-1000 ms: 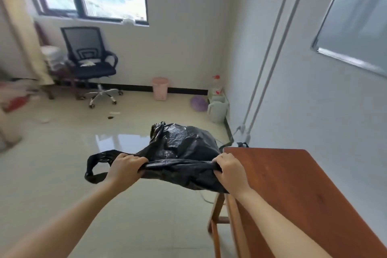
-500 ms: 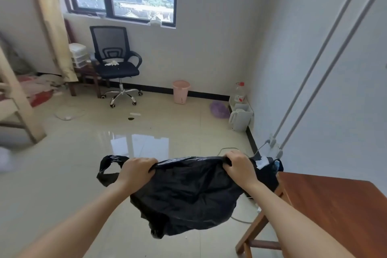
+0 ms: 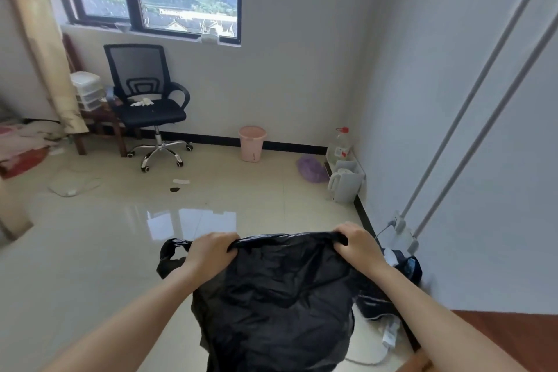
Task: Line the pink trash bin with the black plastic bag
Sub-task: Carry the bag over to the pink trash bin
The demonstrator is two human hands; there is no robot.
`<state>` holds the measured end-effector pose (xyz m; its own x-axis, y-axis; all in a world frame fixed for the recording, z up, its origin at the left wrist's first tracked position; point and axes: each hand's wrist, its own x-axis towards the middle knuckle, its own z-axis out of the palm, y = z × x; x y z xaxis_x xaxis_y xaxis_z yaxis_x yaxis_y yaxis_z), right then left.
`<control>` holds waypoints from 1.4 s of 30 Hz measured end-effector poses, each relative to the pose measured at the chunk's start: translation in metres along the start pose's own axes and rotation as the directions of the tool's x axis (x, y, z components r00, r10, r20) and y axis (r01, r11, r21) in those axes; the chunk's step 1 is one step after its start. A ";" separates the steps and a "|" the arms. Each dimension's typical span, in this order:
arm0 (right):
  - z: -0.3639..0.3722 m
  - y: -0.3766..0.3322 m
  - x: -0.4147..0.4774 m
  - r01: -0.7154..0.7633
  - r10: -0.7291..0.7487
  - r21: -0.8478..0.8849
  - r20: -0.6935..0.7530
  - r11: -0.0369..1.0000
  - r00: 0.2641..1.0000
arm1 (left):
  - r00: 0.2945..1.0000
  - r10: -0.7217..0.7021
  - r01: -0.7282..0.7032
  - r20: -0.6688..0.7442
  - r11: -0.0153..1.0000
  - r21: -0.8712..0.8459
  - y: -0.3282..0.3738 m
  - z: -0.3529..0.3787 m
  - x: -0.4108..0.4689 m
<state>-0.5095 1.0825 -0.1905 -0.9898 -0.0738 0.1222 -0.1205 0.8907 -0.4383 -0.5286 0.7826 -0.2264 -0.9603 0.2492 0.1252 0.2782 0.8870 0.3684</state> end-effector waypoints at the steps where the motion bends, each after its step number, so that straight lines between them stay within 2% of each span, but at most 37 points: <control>1: -0.002 0.003 0.017 0.011 -0.011 0.023 0.001 1.000 1.000 | 1.000 -0.013 0.013 0.003 1.000 -0.011 -0.001 -0.002 0.017; 7: 0.003 -0.004 0.119 0.185 -0.194 0.096 0.090 0.978 0.977 | 0.986 -0.167 0.165 -0.010 0.978 -0.126 -0.015 -0.013 0.099; 13: 0.040 -0.035 0.204 0.286 -0.317 0.187 0.170 0.940 0.933 | 0.953 -0.295 0.301 0.072 0.948 -0.105 -0.058 -0.007 0.148; 16: 0.067 -0.048 0.246 0.361 -0.381 0.129 0.209 0.924 0.900 | 0.942 -0.327 0.335 0.074 0.933 -0.134 -0.089 -0.006 0.184; 19: 0.090 -0.057 0.293 0.391 -0.364 -0.038 0.290 0.920 0.885 | 0.944 -0.320 0.330 0.084 0.930 -0.164 -0.122 -0.007 0.227; 21: 0.100 -0.061 0.328 0.360 -0.311 -0.116 0.310 0.926 0.899 | 0.955 -0.285 0.296 0.086 0.940 -0.172 -0.144 -0.012 0.259; 25: 0.106 -0.061 0.390 0.114 -0.098 -0.051 0.239 0.992 0.966 | 0.979 -0.187 0.198 0.082 0.967 -0.163 -0.175 -0.025 0.324; 29: 0.111 -0.050 0.430 0.007 0.002 -0.039 0.221 0.999 0.975 | 0.988 -0.122 0.138 0.091 0.971 -0.194 -0.190 -0.020 0.382; 36: 0.107 0.010 0.502 -0.063 0.081 -0.091 0.213 0.994 0.974 | 0.975 -0.024 0.064 0.219 0.982 -0.176 -0.181 0.024 0.492; 42: 0.091 0.057 0.596 -0.049 0.058 -0.048 0.207 0.998 0.977 | 0.981 -0.022 0.049 0.195 0.990 -0.133 -0.168 0.031 0.600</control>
<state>-1.1127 1.0484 -0.2232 -0.9894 -0.1137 -0.0905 -0.0683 0.9136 -0.4007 -1.1524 0.7957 -0.2420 -0.9516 0.3006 -0.0647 0.2312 0.8383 0.4937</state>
